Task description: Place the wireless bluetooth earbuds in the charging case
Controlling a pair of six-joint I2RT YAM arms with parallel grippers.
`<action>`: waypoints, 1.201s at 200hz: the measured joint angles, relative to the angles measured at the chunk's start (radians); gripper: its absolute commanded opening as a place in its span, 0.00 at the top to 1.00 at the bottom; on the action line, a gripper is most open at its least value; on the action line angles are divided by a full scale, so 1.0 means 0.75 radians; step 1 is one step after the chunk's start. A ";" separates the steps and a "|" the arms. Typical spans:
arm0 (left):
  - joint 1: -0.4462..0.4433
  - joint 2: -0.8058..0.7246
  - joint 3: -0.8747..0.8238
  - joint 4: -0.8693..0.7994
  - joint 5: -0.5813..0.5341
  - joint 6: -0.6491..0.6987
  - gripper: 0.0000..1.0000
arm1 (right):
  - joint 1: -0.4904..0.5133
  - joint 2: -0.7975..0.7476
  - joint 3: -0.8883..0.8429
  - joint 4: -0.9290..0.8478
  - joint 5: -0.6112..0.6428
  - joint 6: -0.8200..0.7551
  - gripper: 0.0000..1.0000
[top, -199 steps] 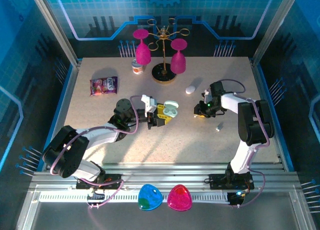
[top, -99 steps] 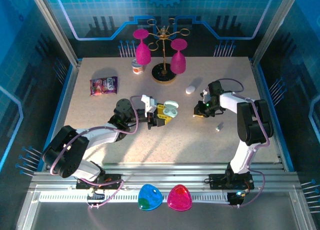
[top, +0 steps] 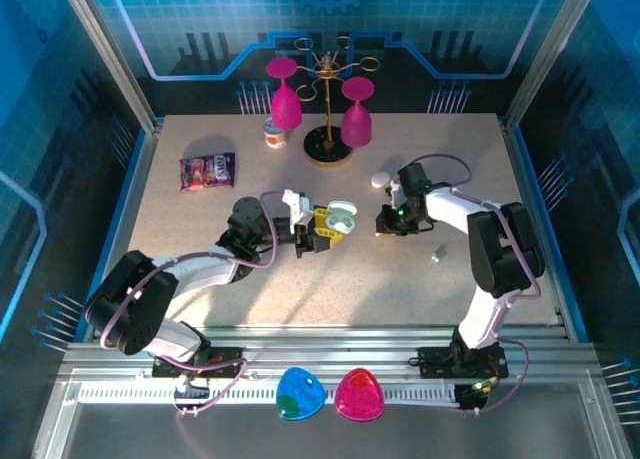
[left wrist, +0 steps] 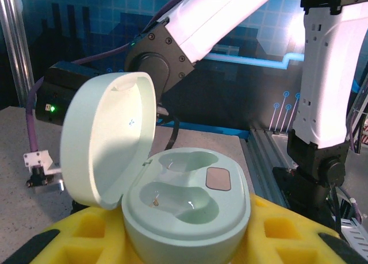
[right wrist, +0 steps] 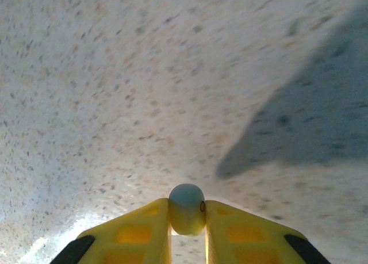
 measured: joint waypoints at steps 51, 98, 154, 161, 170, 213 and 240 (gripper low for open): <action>0.026 -0.027 -0.026 -0.096 -0.011 0.040 0.71 | 0.112 -0.001 -0.058 0.065 -0.009 0.076 0.75; 0.030 -0.076 -0.026 -0.160 -0.024 0.074 0.71 | 0.106 -0.017 -0.112 0.168 -0.059 0.116 0.62; 0.030 -0.077 -0.026 -0.190 -0.025 0.074 0.71 | 0.049 -0.038 -0.218 0.343 -0.191 0.190 0.64; 0.030 -0.077 -0.026 -0.192 -0.025 0.074 0.71 | 0.044 -0.039 -0.228 0.362 -0.203 0.198 0.65; 0.030 -0.078 -0.026 -0.196 -0.025 0.075 0.71 | 0.038 -0.044 -0.248 0.388 -0.216 0.207 0.66; 0.030 -0.078 -0.026 -0.203 -0.025 0.095 0.71 | 0.027 -0.072 -0.312 0.481 -0.238 0.232 0.71; 0.030 -0.078 -0.026 -0.206 -0.025 0.096 0.71 | 0.043 -0.073 -0.321 0.485 -0.260 0.235 0.73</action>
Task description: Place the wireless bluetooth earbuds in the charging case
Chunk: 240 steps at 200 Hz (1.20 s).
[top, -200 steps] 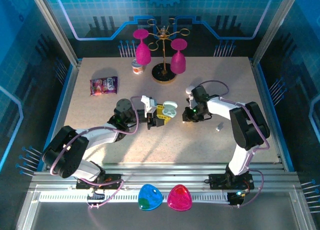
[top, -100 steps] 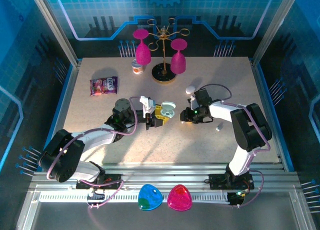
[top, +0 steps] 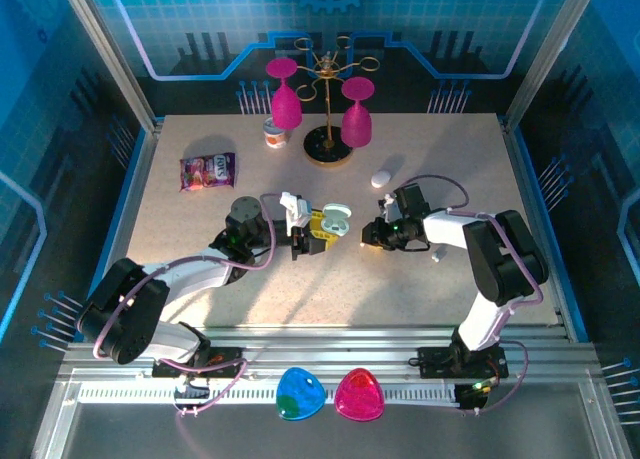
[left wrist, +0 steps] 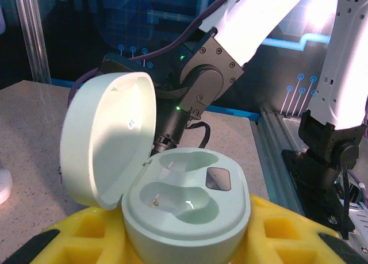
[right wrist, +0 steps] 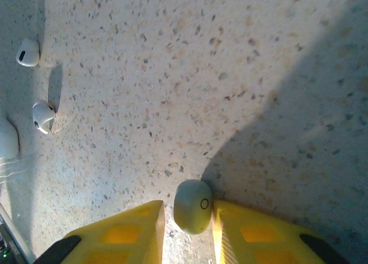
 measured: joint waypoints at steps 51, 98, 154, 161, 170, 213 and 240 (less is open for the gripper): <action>0.000 -0.010 0.000 -0.001 0.000 0.002 0.71 | 0.000 -0.002 -0.001 0.005 -0.005 0.000 0.73; 0.000 -0.010 -0.001 0.000 0.000 0.003 0.71 | 0.000 -0.002 -0.001 0.022 -0.015 0.005 0.69; 0.000 -0.010 -0.001 0.000 0.000 0.003 0.71 | 0.001 0.017 -0.001 0.051 -0.044 0.010 0.73; 0.000 -0.010 -0.001 0.000 0.000 0.003 0.71 | 0.000 0.019 -0.001 0.051 -0.045 0.010 0.73; 0.000 -0.010 -0.001 0.000 0.000 0.003 0.71 | 0.000 0.022 -0.001 0.052 -0.044 0.010 0.73; 0.000 -0.010 -0.001 0.000 0.000 0.003 0.71 | -0.001 0.042 0.011 0.043 -0.053 0.010 0.73; 0.000 -0.010 -0.001 0.000 0.000 0.003 0.71 | -0.005 0.054 0.026 0.023 -0.062 0.010 0.76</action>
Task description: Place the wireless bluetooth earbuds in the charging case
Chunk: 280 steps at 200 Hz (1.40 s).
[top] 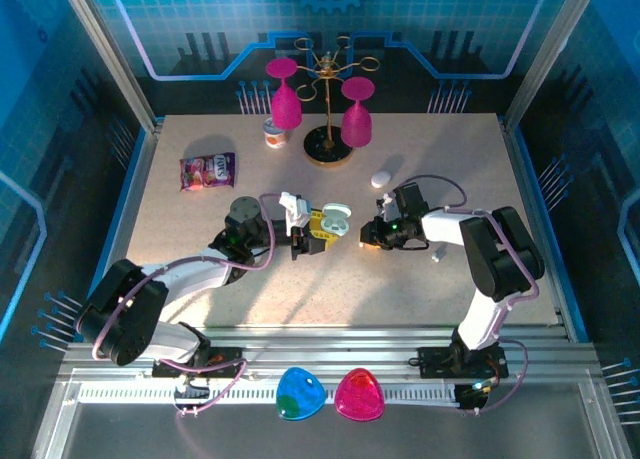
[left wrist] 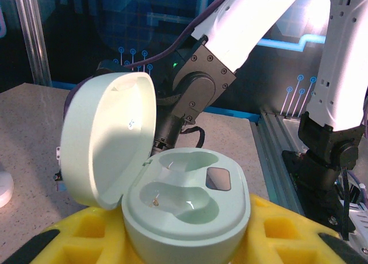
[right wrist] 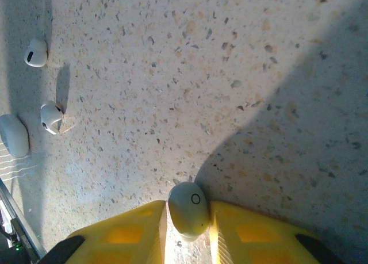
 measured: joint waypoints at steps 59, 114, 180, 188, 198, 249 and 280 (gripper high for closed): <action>0.000 0.000 0.000 0.000 0.000 0.000 0.71 | -0.004 0.013 0.014 -0.013 -0.008 0.005 0.81; 0.000 0.000 0.000 0.000 -0.002 0.003 0.71 | 0.043 -0.060 0.008 -0.057 0.127 0.004 0.81; 0.007 0.000 0.000 0.000 -0.015 0.009 0.71 | 0.215 -0.352 0.008 -0.278 0.672 0.025 0.82; 0.007 0.000 0.000 0.000 -0.015 0.009 0.71 | 0.245 -0.370 0.009 -0.305 0.750 0.039 0.82; 0.007 0.000 0.000 0.000 -0.016 0.009 0.71 | 0.277 -0.385 0.009 -0.337 0.835 0.055 0.84; 0.008 0.000 -0.001 0.000 -0.033 0.010 0.71 | 0.408 -0.389 0.106 -0.524 1.208 0.155 0.84; 0.008 0.001 -0.014 0.003 -0.059 0.010 0.71 | 0.474 -0.389 0.161 -0.584 1.321 0.186 0.85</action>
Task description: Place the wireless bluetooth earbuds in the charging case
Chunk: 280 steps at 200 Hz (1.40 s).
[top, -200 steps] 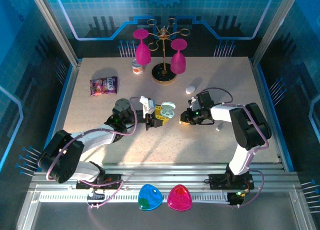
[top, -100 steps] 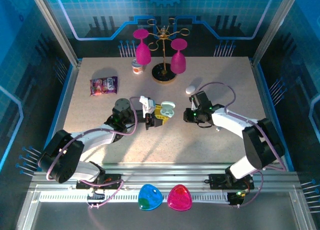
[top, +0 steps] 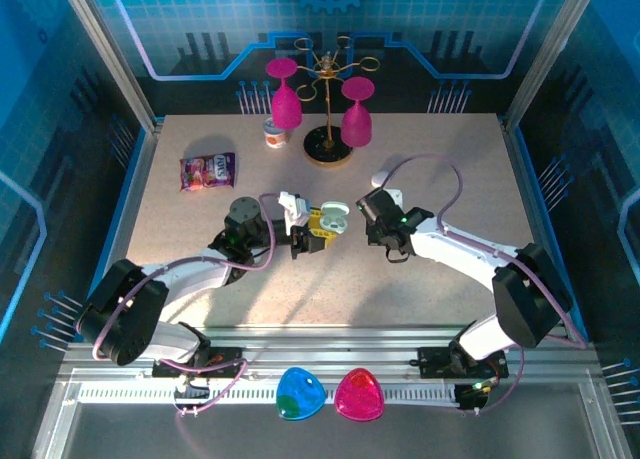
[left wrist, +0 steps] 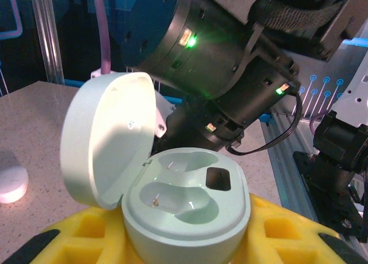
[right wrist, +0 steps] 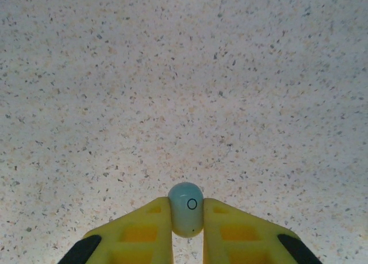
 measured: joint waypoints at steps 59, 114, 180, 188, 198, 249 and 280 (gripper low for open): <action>0.000 0.111 -0.005 0.060 -0.129 0.001 0.72 | 0.098 -0.041 0.104 -0.123 0.099 0.065 0.86; 0.001 0.162 -0.005 0.089 -0.223 0.002 0.72 | 0.156 -0.051 0.202 -0.243 0.155 0.145 0.86; 0.001 0.166 -0.004 0.089 -0.267 0.025 0.72 | 0.173 -0.050 0.248 -0.329 0.129 0.232 0.85; 0.001 0.174 -0.003 0.089 -0.271 0.025 0.72 | 0.173 -0.050 0.251 -0.331 0.107 0.243 0.85; 0.001 0.184 -0.002 0.089 -0.273 0.025 0.72 | 0.173 -0.050 0.259 -0.338 0.078 0.256 0.85; 0.001 0.202 -0.002 0.090 -0.280 0.025 0.71 | 0.173 -0.032 0.348 -0.421 0.012 0.317 0.86; 0.001 0.221 -0.002 0.104 -0.281 0.026 0.71 | 0.187 -0.031 0.355 -0.427 -0.023 0.322 0.86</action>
